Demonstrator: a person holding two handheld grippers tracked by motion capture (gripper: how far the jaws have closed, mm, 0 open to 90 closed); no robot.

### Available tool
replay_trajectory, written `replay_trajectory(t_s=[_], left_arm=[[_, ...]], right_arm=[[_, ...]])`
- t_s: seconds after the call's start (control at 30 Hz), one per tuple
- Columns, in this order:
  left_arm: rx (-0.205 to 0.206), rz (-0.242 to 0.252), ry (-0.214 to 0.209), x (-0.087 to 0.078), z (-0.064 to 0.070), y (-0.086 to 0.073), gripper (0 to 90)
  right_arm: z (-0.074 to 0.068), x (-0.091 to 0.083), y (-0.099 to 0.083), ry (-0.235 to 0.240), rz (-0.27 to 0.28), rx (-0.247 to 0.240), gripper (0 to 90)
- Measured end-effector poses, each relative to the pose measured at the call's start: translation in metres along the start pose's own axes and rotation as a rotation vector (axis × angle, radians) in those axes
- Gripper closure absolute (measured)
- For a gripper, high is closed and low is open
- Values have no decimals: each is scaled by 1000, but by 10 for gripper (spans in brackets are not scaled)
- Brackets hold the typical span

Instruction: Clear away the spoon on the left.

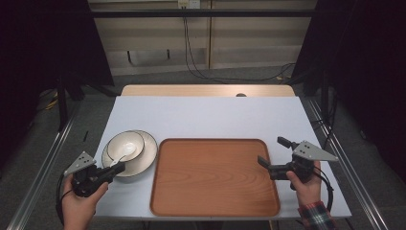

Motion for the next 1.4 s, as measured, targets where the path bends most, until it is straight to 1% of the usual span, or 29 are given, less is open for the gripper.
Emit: replay_trajectory(t_s=[0.47,0.63,0.77,0.97,1.03,1.07,1.17,1.23,1.27,1.3,1.4], left_arm=[[-14,-2,15,-2,-9,-1,900],[-28,4,20,-2,-12,-1,900],[-31,4,29,-2,-16,-1,900],[-49,12,37,-2,-21,0,900],[-47,9,40,-1,-22,0,900],[-47,7,48,-1,-23,0,900],[-49,9,47,-1,-25,0,900],[-59,15,48,-1,-27,1,900],[-59,15,48,-1,-27,1,900],[-48,10,52,-1,-29,1,900],[-54,13,53,-2,-30,2,900]], right_arm=[[-1,0,0,1,-4,-1,3],[-1,0,-1,-1,-6,0,3],[-1,0,-1,-1,-9,-14,3],[-1,0,-1,-4,-7,-10,3],[-1,0,-2,-7,-11,-14,3],[-1,0,-2,-4,-9,-14,3],[-1,0,-2,-7,-12,-15,3],[-1,0,-2,-8,-12,-13,3],[-1,0,-2,-8,-12,-13,3],[-2,0,-2,-7,-12,-13,3],[-1,0,-2,-8,-13,-13,2]])
Point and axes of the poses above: each handheld gripper's, and its own axes: x roughly forward along the jaws, y roughly out of its top, z roughly to its right, the point moved 8 cm from there along x, roughly forward along the jaws, and after that the axes turned 13 degrees about -z, right-handed, at the moved point
